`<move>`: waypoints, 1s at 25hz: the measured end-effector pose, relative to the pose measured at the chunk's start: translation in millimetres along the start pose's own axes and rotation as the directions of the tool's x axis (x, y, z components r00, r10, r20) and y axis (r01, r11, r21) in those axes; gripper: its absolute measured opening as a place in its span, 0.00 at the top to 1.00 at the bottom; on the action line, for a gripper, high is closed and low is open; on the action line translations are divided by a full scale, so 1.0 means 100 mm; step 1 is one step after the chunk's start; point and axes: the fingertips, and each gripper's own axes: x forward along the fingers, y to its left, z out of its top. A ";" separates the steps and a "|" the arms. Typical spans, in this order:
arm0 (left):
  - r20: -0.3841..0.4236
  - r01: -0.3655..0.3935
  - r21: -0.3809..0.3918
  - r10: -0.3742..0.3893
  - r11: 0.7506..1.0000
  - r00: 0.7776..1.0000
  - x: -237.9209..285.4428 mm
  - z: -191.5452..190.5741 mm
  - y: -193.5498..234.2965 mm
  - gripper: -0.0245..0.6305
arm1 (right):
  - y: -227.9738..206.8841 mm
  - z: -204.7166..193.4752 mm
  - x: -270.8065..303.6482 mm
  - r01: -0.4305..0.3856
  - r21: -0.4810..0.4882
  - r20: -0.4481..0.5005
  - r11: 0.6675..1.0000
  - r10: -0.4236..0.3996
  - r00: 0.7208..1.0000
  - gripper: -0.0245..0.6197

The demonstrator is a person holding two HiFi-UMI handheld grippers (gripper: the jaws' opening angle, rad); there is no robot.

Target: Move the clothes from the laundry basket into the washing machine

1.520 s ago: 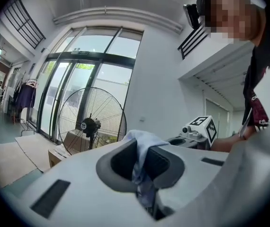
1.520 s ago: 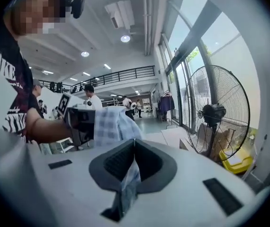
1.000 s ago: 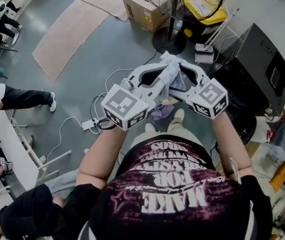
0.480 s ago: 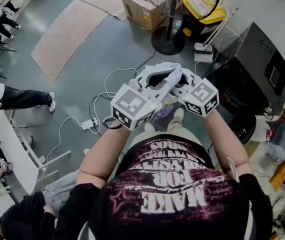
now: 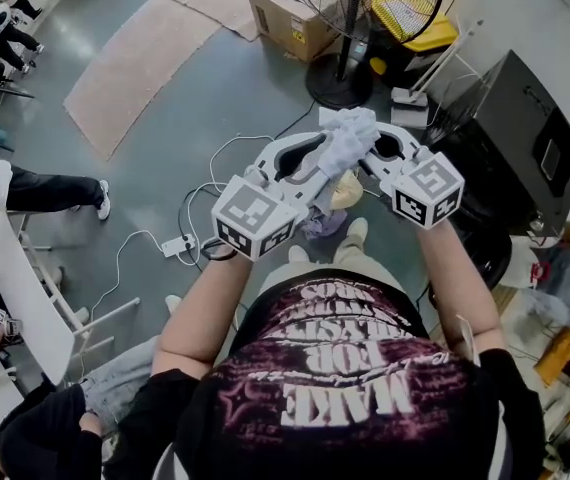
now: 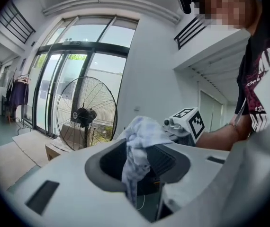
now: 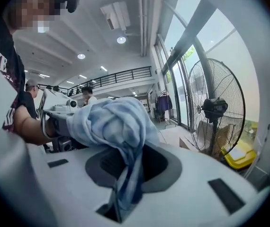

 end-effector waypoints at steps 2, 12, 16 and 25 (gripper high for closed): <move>-0.009 -0.026 -0.008 0.026 1.000 1.000 -0.07 -0.09 0.06 0.77 | -0.08 0.07 -0.05 0.026 0.015 0.020 1.000 -0.027 0.999 0.84; -0.135 -0.089 -0.010 0.087 0.996 0.987 -0.03 -0.90 0.17 0.68 | -0.31 0.74 -0.45 0.066 0.063 0.142 0.996 -0.075 0.987 0.84; -0.202 -0.093 0.015 0.094 0.996 0.975 0.11 -1.26 0.14 0.64 | -0.32 1.03 -0.58 0.071 0.082 0.179 0.994 -0.085 0.980 0.84; -0.242 -0.114 -0.021 0.106 0.993 0.964 0.32 -1.58 0.09 0.57 | -0.10 1.59 -0.86 -0.006 0.112 0.274 0.994 -0.025 0.961 0.84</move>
